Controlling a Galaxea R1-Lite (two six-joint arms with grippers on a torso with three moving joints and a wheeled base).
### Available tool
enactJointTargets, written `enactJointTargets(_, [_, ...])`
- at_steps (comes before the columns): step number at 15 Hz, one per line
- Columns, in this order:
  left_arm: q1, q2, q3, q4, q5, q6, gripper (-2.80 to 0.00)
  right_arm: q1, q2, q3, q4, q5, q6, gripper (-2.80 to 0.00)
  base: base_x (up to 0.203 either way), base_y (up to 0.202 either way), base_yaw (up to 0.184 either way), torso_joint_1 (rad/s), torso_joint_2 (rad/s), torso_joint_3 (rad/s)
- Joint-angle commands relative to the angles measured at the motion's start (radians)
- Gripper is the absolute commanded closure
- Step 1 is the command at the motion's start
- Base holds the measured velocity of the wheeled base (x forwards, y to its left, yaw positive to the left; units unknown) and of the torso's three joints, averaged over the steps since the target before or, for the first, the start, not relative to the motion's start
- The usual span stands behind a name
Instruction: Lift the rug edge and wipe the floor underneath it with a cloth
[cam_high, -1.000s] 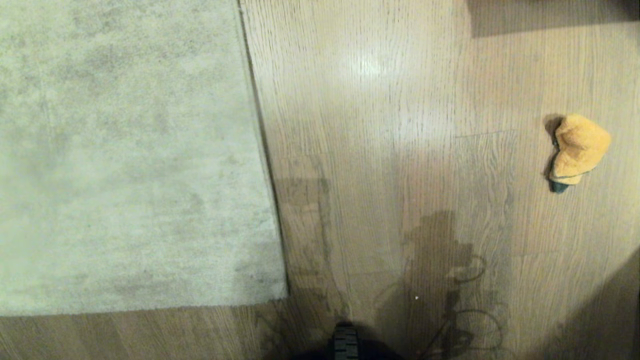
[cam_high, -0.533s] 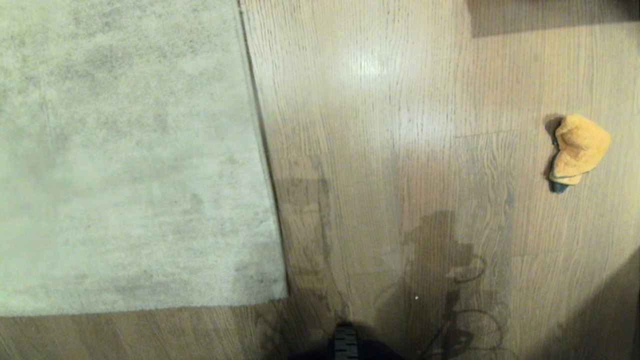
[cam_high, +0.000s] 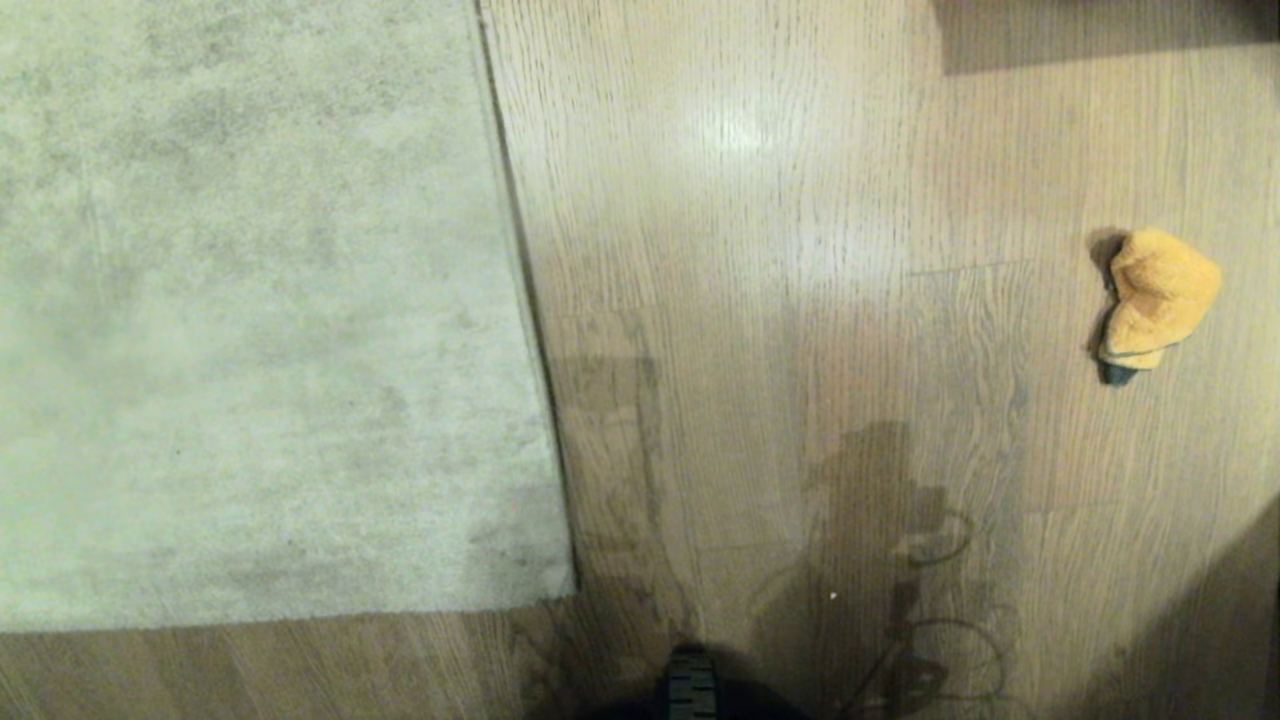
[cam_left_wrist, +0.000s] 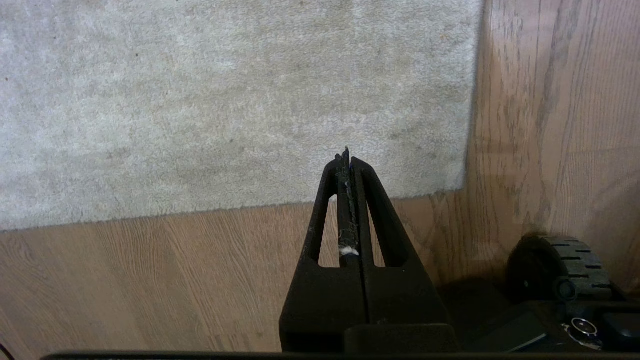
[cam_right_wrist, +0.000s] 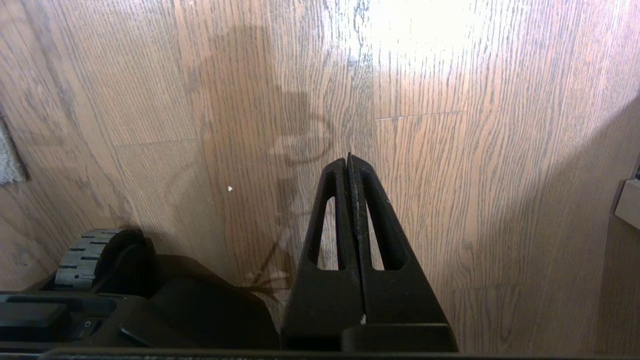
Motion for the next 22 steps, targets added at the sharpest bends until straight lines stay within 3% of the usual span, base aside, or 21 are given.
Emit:
enactJointTargets(1, [0.0,0.001,0.0,0.0,0.001,0.001,0.0,0.0,0.003,0.0,-0.001,0.0,0.0,0.0,0.0,0.0,0.0,0.0,0.0,0.0])
enactJointTargets(6, [0.0,0.001,0.0,-0.001,0.0,-0.002,0.0,0.0,0.003,0.0,-0.001,0.0,0.0,0.0,0.0,0.0,0.0,0.001,0.0,0.067])
enactJointTargets(22, [0.0,0.001,0.0,0.0,0.0,0.0,0.0,0.0,0.003,0.0,-0.001,0.0,0.0,0.0,0.0,0.0,0.0,0.001,0.0,0.197])
